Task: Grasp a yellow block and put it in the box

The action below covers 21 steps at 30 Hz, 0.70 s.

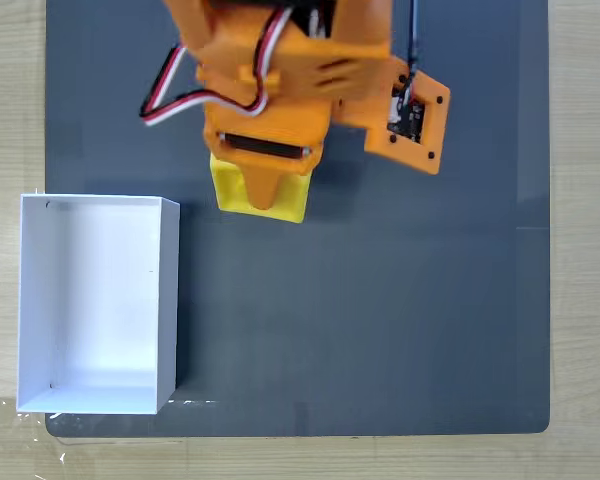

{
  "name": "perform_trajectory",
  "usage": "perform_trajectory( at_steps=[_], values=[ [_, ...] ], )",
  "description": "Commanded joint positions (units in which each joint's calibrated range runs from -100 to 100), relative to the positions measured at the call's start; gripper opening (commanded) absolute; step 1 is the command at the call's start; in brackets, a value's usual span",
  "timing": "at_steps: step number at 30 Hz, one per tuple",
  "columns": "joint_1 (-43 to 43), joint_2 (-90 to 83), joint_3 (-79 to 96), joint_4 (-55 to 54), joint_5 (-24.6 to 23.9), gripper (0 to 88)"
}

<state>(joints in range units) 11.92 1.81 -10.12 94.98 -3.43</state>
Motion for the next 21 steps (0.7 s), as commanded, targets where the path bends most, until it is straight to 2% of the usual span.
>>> perform_trajectory(
  at_steps=[1,8,13,21],
  values=[
    [-1.5,-8.6,-10.1,-3.8,-0.3,24.0],
    [9.3,-11.8,-11.7,-22.6,0.2,24.0],
    [16.3,-5.4,-9.8,-35.0,0.2,24.0],
    [20.3,11.1,-13.2,-42.4,3.0,23.6]
  ],
)
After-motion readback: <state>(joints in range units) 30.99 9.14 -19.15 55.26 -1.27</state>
